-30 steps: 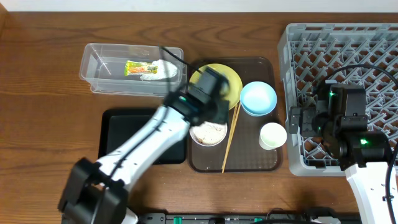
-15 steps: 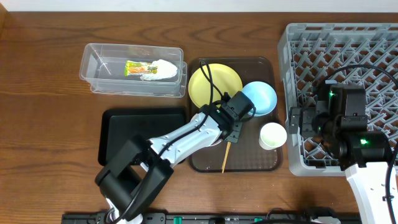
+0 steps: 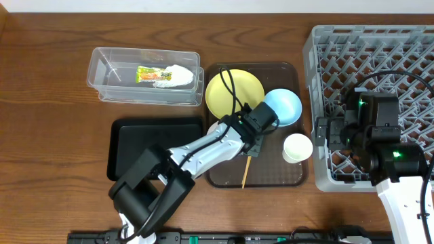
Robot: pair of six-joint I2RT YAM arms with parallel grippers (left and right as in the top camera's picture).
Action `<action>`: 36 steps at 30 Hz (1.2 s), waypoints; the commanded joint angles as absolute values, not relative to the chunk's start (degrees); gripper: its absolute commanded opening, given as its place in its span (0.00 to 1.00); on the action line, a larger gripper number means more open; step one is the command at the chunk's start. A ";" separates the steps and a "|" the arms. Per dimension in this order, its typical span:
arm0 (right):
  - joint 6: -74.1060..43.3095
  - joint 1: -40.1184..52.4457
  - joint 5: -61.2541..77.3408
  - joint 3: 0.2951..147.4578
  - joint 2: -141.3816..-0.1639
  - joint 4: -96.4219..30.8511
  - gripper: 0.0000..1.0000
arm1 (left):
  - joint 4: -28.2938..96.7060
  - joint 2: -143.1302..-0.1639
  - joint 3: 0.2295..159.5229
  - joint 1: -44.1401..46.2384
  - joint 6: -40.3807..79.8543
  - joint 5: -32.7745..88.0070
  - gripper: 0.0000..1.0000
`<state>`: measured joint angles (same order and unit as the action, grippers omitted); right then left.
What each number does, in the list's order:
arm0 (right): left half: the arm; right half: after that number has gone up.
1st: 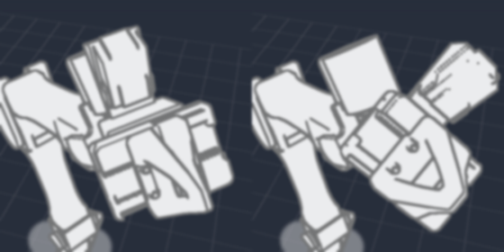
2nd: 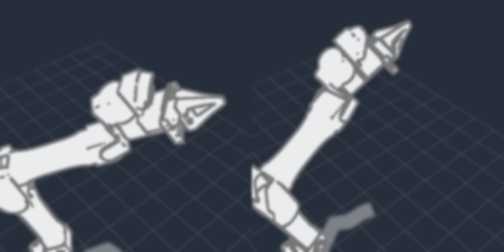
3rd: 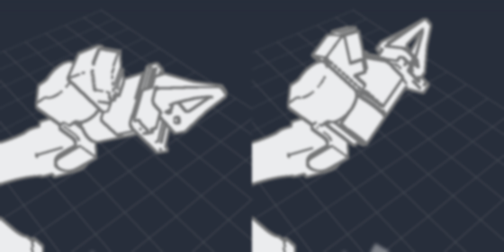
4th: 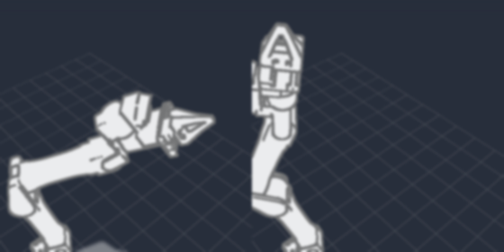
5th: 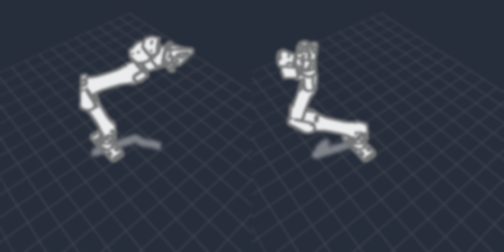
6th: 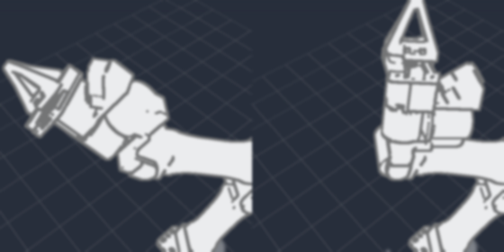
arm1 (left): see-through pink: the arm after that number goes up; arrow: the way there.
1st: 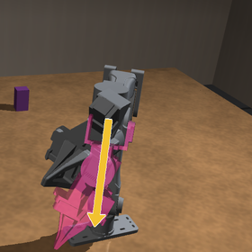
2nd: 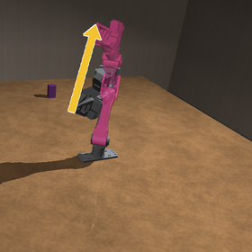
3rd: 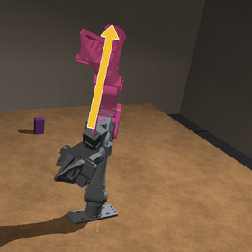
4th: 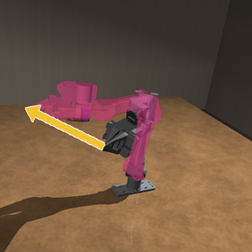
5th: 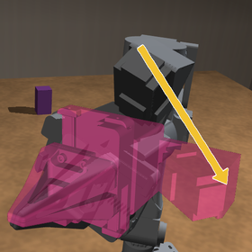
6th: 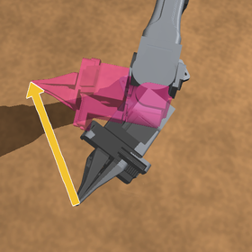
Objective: Sort waste into correct bins and load items into the dishwasher rack
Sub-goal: 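Grasp the pink rice bowl rim with the left gripper, then tip the pink bowl over the black tray to dump the rice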
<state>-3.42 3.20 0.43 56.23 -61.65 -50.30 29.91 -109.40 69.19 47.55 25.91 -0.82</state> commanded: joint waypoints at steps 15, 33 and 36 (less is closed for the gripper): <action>-2.96 3.73 0.69 57.41 -61.41 -50.41 0.99 | 43.24 -90.65 69.38 42.46 24.84 3.77 0.06; -2.96 3.73 0.69 57.41 -61.41 -50.83 0.99 | 45.89 -89.76 58.85 4.10 2.96 66.87 0.06; -2.96 3.73 0.71 57.41 -61.41 -50.85 0.99 | 45.91 -91.66 56.53 -1.32 -0.40 75.26 0.06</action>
